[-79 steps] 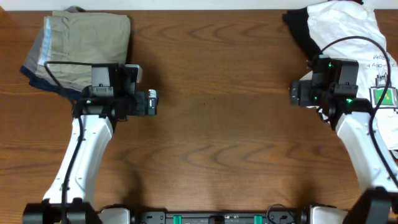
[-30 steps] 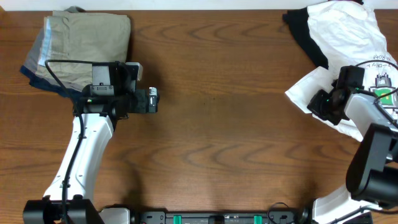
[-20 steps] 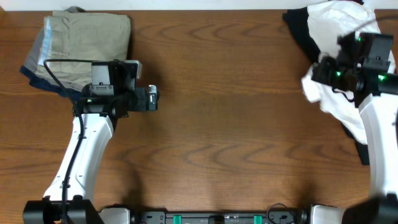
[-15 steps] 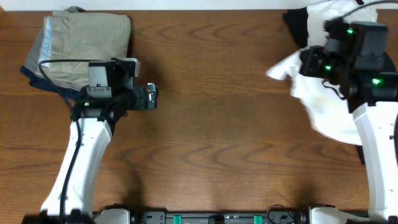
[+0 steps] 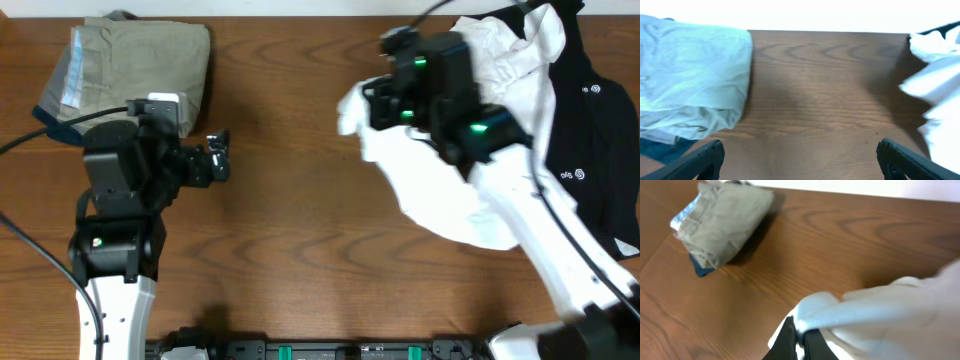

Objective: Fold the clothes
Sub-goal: 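Drag the white T-shirt with the right gripper toward table center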

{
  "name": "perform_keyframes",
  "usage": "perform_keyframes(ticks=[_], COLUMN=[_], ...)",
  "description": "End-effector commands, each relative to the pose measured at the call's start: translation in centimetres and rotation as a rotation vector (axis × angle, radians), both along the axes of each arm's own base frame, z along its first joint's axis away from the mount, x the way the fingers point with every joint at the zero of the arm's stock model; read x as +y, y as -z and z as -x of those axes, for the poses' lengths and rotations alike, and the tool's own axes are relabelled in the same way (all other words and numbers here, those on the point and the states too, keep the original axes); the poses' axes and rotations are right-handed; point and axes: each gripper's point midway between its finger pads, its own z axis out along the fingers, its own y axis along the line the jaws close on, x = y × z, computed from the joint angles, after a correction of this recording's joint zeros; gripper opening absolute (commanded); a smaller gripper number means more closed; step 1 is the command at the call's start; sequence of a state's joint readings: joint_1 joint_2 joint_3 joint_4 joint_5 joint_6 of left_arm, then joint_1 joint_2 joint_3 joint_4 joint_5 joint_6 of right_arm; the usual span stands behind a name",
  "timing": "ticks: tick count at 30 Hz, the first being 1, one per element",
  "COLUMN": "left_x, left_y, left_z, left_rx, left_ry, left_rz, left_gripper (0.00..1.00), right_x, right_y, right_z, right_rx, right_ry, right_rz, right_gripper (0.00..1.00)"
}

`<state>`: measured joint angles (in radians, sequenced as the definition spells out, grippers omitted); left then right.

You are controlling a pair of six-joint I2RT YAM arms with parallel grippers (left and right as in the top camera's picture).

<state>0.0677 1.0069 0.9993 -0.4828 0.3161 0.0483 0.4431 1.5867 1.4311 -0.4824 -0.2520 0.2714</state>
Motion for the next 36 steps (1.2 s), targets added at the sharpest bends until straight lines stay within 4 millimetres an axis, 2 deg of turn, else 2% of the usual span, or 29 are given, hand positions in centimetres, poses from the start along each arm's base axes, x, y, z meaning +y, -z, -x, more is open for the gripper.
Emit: perform_keyframes(ticks=[1,5,8,13,18,20,22,23,24,26,28,31,32,36], left_x=[0.8,1.7,2.2,3.4,4.2,4.3,4.3,4.4,4.3,4.0,3.0,0.4,-1.1,-6.4], left_y=[-0.4,0.6,1.0,1.0,1.3,1.6,2.1,2.3,2.5,3.0,3.3,4.2,4.8,7.0], left_z=[0.2,0.4,0.4,0.4,0.3,0.1,-0.2,-0.3,-0.4,-0.6,-0.8,-1.1,-1.1,-1.3], left_rx=[0.006,0.053,0.066,0.067,0.074,0.083,0.098,0.107,0.114,0.127,0.14,0.168,0.183,0.236], left_ry=[-0.026,-0.054,-0.071,-0.109,-0.134,-0.134,-0.134,-0.134,-0.134,-0.119,-0.086,-0.005,0.04,0.209], left_rz=[0.015,0.019,0.021,0.018,0.02,0.021,0.023,0.024,0.026,0.033,0.036,0.029,0.021,-0.012], left_gripper=[0.98,0.98,0.98,0.98,0.98,0.98,0.98,0.98,0.98,0.98,0.98,0.98,0.98,0.98], right_x=[3.8,8.0,10.8,14.6,17.9,18.5,18.3,17.8,16.9,13.9,10.1,2.5,-0.4,-8.9], right_y=[2.1,4.6,5.7,6.3,7.0,6.6,5.5,4.7,4.0,2.5,1.1,-0.7,-1.3,-2.4], right_z=[-0.6,-2.3,-3.6,-4.8,-4.7,-4.7,-4.8,-5.0,-5.2,-6.0,-6.7,-7.7,-8.0,-8.3], right_rx=[0.027,0.0,-0.04,-0.116,-0.152,-0.163,-0.181,-0.185,-0.183,-0.166,-0.146,-0.095,-0.077,-0.024], right_ry=[-0.032,-0.067,-0.073,-0.068,-0.09,-0.105,-0.132,-0.144,-0.147,-0.124,-0.091,0.014,0.063,0.211], right_rz=[-0.027,-0.077,-0.137,-0.237,-0.258,-0.255,-0.235,-0.217,-0.196,-0.125,-0.057,0.015,0.026,0.043], right_gripper=[0.01,0.01,0.01,0.01,0.01,0.1,0.55,0.74,0.82,0.99,0.99,0.99,0.99,0.99])
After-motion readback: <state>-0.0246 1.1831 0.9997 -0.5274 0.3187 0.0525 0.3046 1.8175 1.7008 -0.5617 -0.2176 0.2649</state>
